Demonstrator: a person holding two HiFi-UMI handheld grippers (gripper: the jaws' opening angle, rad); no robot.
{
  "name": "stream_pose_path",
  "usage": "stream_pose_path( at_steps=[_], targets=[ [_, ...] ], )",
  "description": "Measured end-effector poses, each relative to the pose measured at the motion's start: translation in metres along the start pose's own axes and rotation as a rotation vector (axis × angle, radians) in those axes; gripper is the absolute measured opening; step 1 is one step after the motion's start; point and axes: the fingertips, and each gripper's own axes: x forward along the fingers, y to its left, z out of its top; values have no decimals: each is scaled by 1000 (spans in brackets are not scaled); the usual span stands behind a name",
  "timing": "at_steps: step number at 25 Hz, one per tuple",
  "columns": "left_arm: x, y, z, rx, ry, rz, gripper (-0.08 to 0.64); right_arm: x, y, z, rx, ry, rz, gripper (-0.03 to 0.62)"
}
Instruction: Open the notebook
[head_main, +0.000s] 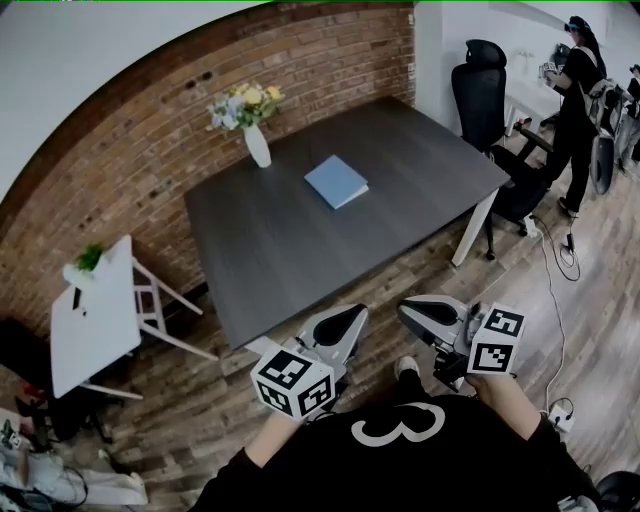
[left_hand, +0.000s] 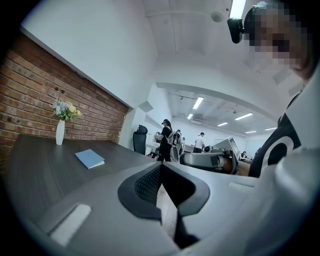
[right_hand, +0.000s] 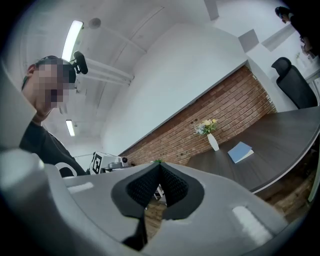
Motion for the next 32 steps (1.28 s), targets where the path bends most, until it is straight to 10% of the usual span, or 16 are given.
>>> stream_pose_path(
  at_steps=[19,32],
  targets=[
    [186,106,53,-19,0,157,12,16,-206,86,79,62,97,2],
    [221,189,39,-44,44,242,11,64,-275,87,122,115,115,2]
  ],
)
